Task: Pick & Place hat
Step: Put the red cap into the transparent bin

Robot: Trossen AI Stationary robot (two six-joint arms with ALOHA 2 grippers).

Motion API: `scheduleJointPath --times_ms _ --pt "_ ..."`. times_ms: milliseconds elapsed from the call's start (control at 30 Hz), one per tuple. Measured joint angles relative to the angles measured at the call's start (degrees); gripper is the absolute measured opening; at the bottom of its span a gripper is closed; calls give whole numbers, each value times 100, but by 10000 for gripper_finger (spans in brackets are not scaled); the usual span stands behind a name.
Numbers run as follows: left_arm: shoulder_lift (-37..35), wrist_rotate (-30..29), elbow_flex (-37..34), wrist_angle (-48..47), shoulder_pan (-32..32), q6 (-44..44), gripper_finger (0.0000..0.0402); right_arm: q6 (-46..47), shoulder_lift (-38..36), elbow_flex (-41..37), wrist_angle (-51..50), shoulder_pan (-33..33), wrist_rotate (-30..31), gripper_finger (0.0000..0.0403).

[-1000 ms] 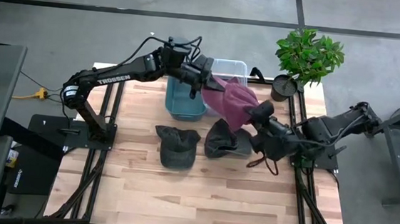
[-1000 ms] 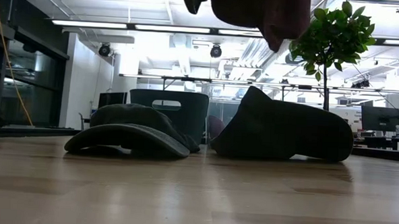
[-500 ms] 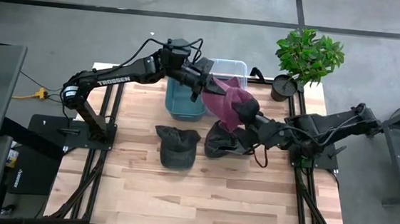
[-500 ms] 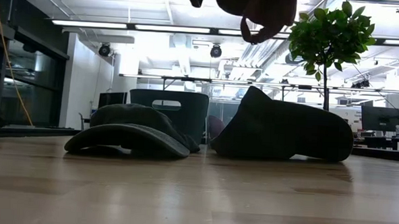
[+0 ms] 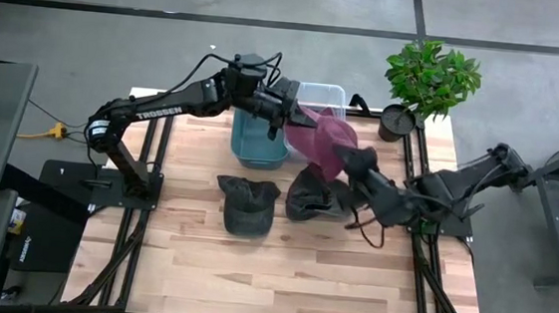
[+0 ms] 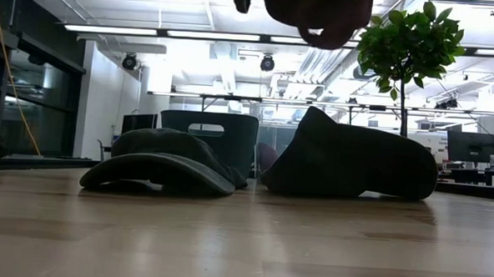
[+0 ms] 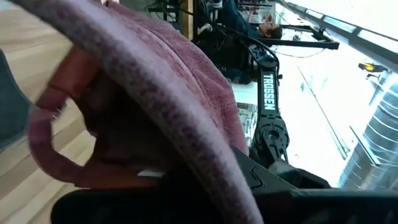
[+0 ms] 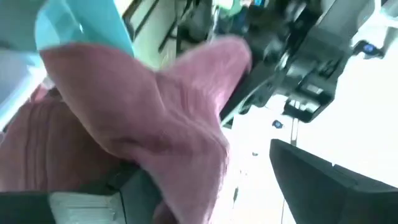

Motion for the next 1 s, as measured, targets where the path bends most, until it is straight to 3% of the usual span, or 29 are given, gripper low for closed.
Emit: scheduleJointPath --times_ms 200,533,767,1000 --pt "0 -36 0 0 13 -83 0 0 -2 2 200 279 -264 280" --pt "0 209 0 9 -156 -85 0 -154 -2 2 207 -106 -882 280" --pt "0 357 0 0 -155 -129 0 -665 -2 4 269 -112 -1697 280" --pt "0 526 0 2 -293 -102 0 -618 -2 4 266 -275 -1855 279"
